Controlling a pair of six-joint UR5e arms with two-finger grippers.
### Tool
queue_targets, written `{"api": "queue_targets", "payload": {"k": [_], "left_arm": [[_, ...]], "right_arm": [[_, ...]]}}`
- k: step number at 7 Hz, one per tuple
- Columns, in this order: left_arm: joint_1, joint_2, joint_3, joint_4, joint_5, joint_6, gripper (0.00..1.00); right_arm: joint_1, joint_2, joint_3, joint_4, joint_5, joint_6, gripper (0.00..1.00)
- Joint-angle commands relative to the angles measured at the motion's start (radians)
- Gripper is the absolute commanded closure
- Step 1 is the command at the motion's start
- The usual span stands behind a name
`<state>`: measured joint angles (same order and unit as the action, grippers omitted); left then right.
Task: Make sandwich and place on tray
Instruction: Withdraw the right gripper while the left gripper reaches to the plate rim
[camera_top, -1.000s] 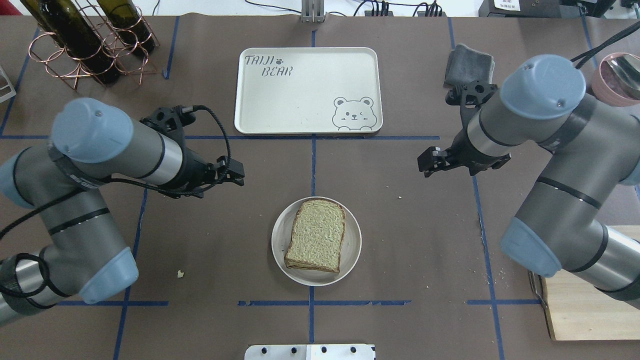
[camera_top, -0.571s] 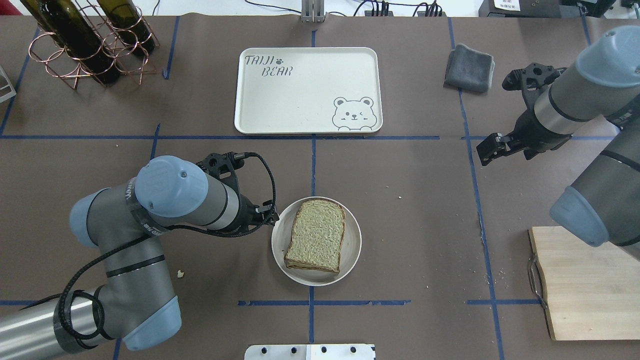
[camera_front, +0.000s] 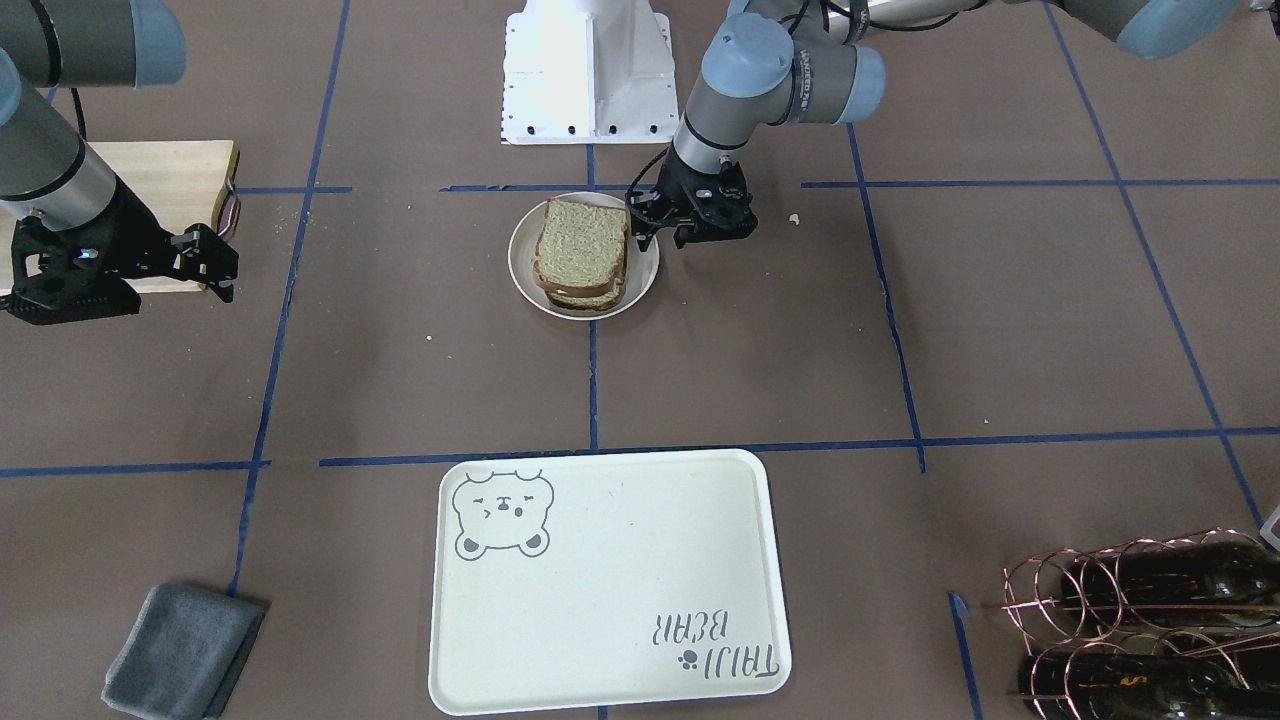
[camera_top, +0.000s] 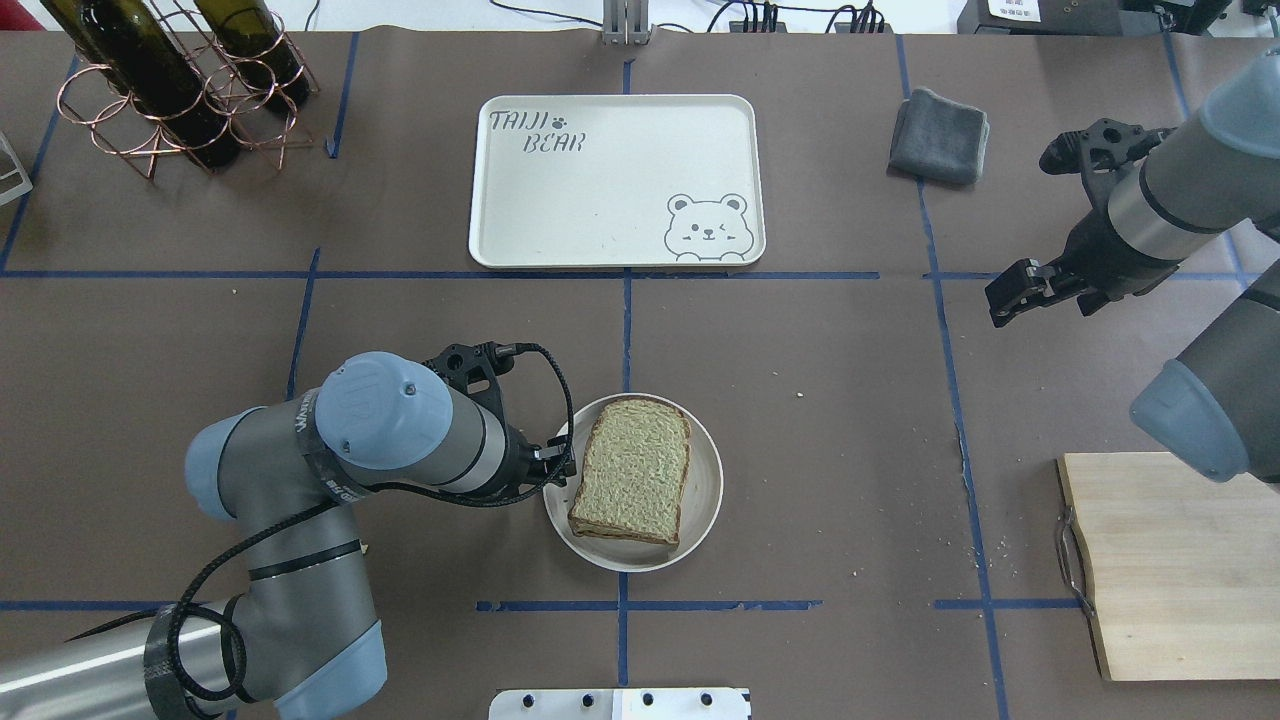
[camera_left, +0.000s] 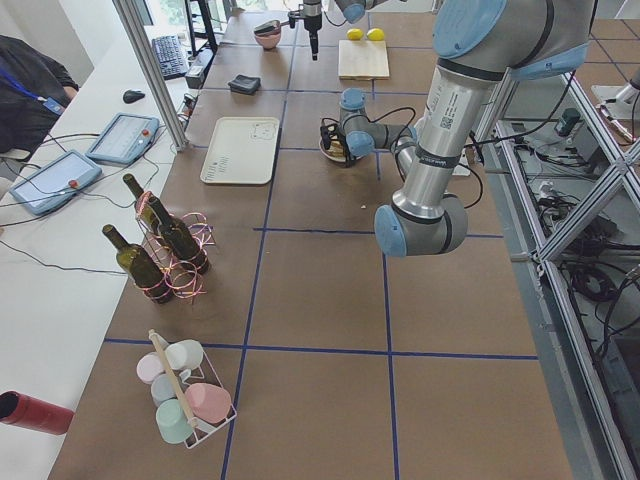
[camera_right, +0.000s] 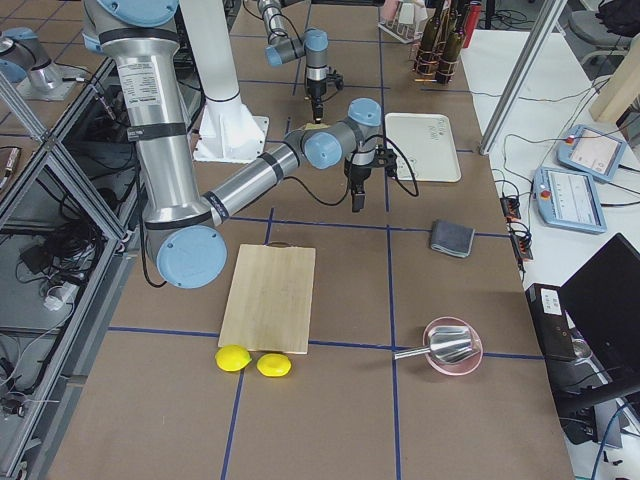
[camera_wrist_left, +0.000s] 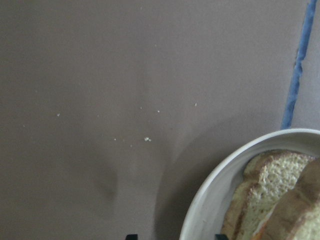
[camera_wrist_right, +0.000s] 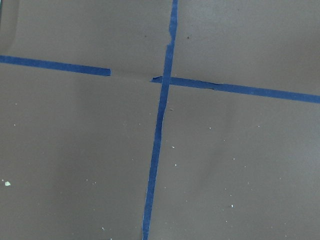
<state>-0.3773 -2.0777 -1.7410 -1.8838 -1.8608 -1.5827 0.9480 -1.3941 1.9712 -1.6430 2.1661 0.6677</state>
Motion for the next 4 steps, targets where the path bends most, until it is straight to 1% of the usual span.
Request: {"api": "queue_targets", "payload": {"k": [1, 2, 3, 4], "left_arm": [[0.003, -0.009, 0.021, -0.011, 0.0, 0.0, 0.53], [0.003, -0.009, 0.023, -0.011, 0.0, 0.0, 0.56], [0.003, -0.009, 0.026, -0.012, 0.0, -0.002, 0.66], [0.003, -0.01, 0.029, -0.024, 0.0, -0.003, 0.8]], "right_arm": [[0.006, -0.003, 0.0, 0.0, 0.003, 0.0, 0.0], [0.006, -0.002, 0.0, 0.0, 0.003, 0.0, 0.0], [0.006, -0.002, 0.0, 0.0, 0.003, 0.0, 0.0], [0.008, -0.002, 0.0, 0.0, 0.003, 0.0, 0.0]]}}
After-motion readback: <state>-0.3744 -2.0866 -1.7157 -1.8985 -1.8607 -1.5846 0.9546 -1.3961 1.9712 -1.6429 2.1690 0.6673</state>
